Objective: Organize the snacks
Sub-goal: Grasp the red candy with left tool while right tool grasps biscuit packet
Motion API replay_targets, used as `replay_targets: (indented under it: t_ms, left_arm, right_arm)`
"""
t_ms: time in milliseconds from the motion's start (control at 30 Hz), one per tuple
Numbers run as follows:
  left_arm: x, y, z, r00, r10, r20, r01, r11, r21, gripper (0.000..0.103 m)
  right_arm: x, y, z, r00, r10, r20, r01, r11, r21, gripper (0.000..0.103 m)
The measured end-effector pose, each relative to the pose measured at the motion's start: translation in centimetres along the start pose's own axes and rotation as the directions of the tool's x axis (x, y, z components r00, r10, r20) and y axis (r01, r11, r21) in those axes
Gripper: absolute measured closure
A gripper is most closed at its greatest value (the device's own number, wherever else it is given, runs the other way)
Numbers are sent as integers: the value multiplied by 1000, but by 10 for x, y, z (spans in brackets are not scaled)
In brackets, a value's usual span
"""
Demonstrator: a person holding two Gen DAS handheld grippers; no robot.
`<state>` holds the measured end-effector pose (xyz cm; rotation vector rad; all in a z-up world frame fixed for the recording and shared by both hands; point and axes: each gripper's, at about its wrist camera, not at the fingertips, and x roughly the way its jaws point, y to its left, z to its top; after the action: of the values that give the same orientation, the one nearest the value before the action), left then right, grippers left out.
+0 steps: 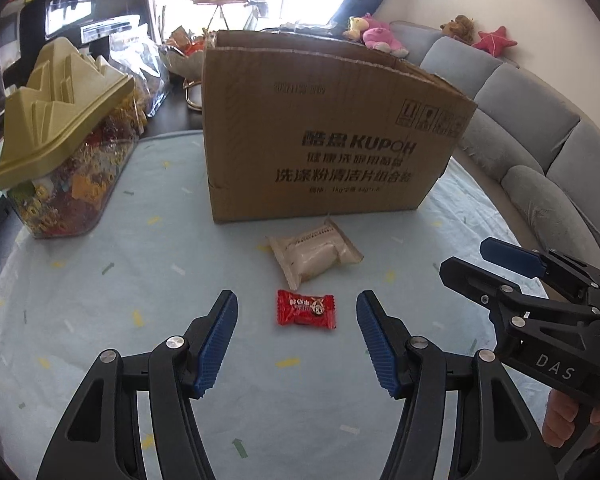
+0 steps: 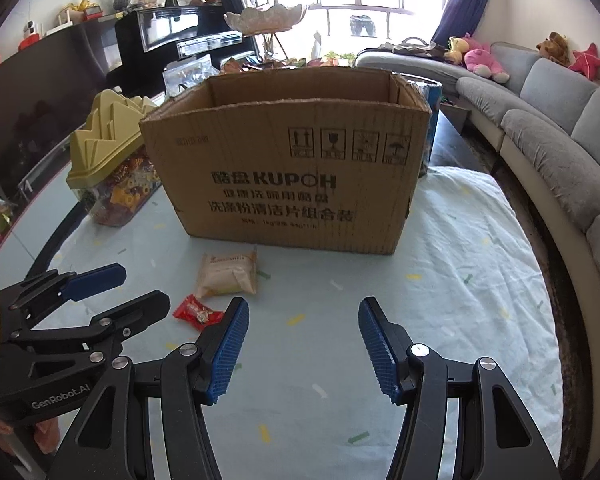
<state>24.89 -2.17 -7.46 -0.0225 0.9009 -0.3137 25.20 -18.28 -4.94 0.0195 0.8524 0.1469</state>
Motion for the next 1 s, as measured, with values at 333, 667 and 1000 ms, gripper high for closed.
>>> replay_targets:
  t_ms: [333,667,1000]
  left_arm:
    - [31,4,-11,998,-52,-46,50,998,-36,51]
    - [48,0,-5,998,-47,-48,45,998,-43,58]
    - [49,-2,-8,998,-50,-36,49,999,-13,82]
  right_arm:
    - [17,-3,-16,998,-26,-50,28,999,28,45]
    - [27,-7,-20,998,-13,-69,17,998,56,45]
    - [31,-6,-20,997,0,-82,5,998,60,45]
